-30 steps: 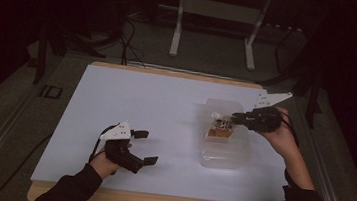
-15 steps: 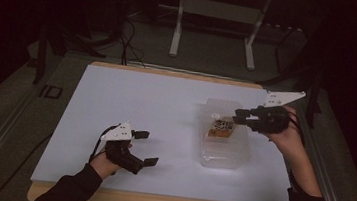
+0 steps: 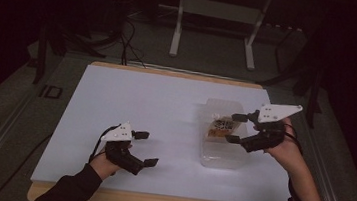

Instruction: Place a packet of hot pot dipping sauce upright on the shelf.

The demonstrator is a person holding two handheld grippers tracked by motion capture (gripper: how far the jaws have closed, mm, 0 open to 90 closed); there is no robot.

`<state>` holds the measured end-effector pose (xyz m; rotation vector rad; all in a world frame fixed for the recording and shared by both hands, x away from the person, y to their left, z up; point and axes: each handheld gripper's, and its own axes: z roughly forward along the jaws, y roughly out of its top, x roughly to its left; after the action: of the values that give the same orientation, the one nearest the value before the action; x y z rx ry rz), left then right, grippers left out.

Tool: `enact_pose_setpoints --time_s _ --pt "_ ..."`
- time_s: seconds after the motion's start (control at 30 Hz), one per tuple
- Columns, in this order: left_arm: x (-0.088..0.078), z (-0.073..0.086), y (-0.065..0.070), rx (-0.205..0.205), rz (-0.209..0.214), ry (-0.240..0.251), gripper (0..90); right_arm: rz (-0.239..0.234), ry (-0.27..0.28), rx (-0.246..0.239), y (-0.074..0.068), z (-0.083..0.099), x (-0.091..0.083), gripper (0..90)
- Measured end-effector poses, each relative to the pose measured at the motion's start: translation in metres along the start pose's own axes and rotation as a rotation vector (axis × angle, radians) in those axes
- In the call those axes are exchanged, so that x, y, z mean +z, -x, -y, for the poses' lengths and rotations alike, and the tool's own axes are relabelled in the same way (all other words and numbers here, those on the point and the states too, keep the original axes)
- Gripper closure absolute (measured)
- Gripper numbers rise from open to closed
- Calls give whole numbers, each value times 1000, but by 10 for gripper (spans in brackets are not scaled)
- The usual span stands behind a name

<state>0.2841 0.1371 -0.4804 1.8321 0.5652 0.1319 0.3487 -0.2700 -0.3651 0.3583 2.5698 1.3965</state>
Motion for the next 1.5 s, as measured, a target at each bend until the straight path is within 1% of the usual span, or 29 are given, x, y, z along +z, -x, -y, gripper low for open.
enact_pose_setpoints --time_s 0.03,0.1,0.13,0.2,0.23,0.3,0.4,0.47,0.53,0.63,0.7,0.77,0.8,0.87,0.9,0.97,1.07,1.1,1.13,1.2,1.33,1.43,1.47,1.5 --pt "0 0 0 0 0 -1 15 -8 9 9 -2 1 1 186" --pt "-1 0 0 2 0 -2 15 -8 24 6 -5 4 3 173" --pt "-1 0 0 -4 0 3 15 -7 23 9 -7 5 4 171" --pt "-1 0 0 -3 -2 6 15 -11 21 16 -9 8 6 143" --pt "-1 0 0 -2 -3 4 15 -8 22 28 -10 10 6 143" --pt "-1 0 1 3 -5 0 15 9 22 30 -14 13 8 142" --pt "-2 0 1 9 -8 -2 15 9 29 42 -21 18 9 142" --pt "-2 -1 1 9 -11 1 15 22 33 52 -25 22 10 141" --pt "-3 -1 1 7 -11 6 15 56 47 79 -29 25 10 142" --pt "-5 -1 2 13 -14 3 15 89 62 100 -36 30 8 144" --pt "-6 -1 2 10 -18 4 15 95 69 117 -41 33 8 144" --pt "-8 -1 1 10 -21 7 15 109 73 137 -47 36 7 144" --pt "-9 -1 1 4 -22 8 15 117 73 143 -50 38 8 145" --pt "-10 -2 1 -8 -21 15 15 139 70 170 -55 42 9 149" --pt "-11 -2 2 -6 -22 14 15 145 68 173 -58 44 10 149" --pt "-12 -3 3 -1 -25 16 15 140 72 186 -62 49 12 149" --pt "-14 -2 5 1 -27 15 15 141 63 184 -68 56 15 149" --pt "-14 -2 5 1 -27 15 15 141 63 184 -68 56 15 149" --pt "-15 0 5 1 -32 9 15 142 62 188 -69 58 15 149" --pt "-15 1 5 -1 -34 6 14 146 83 203 -74 65 18 149" --pt "-15 3 4 3 -38 3 15 175 115 206 -80 73 22 152" --pt "-15 4 5 14 -40 -1 15 196 121 201 -85 79 23 152" --pt "-15 4 5 14 -40 -1 15 196 121 201 -85 79 23 152" --pt "-15 6 6 20 -40 -8 15 207 124 200 -86 80 23 151"
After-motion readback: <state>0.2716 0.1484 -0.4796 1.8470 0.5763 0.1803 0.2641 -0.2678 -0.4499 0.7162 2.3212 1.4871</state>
